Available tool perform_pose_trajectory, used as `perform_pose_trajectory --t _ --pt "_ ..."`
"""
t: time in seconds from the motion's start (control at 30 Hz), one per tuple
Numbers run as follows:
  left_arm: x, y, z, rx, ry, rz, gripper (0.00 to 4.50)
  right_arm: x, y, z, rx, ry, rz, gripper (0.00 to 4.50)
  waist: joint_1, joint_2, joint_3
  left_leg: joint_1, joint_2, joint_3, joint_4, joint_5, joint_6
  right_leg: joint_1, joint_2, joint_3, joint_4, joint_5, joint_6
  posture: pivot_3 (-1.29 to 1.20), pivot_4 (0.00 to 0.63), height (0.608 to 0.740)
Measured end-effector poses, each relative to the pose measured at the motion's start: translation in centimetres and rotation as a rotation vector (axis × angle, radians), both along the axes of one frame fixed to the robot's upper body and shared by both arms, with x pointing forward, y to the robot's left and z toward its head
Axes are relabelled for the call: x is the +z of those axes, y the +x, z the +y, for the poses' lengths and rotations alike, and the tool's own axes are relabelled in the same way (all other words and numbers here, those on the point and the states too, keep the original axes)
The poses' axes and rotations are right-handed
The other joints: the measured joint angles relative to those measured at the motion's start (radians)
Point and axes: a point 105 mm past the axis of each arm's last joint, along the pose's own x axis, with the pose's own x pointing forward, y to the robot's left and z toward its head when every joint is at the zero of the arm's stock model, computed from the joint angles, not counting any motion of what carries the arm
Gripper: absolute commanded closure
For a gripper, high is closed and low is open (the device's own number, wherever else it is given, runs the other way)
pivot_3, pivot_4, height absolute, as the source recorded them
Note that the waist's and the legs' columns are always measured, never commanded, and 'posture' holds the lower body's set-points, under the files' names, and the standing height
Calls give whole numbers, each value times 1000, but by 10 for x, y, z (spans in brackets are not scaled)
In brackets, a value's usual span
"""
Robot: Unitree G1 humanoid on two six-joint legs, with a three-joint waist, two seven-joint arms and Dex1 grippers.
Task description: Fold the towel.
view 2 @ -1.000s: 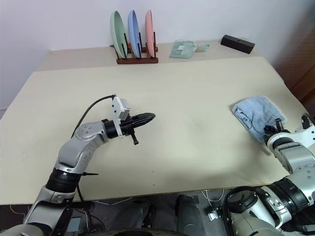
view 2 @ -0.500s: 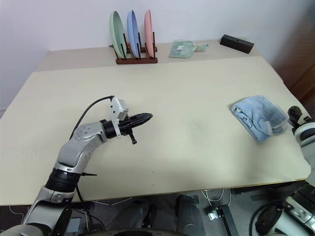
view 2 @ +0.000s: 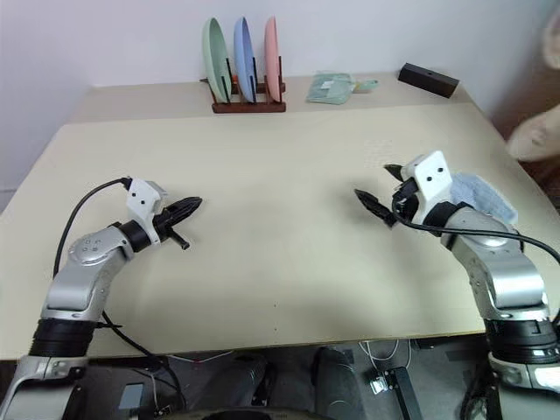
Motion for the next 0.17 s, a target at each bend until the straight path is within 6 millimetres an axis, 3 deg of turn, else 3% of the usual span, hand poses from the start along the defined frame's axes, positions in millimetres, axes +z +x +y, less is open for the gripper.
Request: perform_pose_trajectory --t 0.17 --pt "-5 -14 -5 9 -19 14 4500 -21 5 3 51 -6 66 431 -5 0 0 0 0 0 -1 0 0 0 0 0 0 0 0 0 150 740"
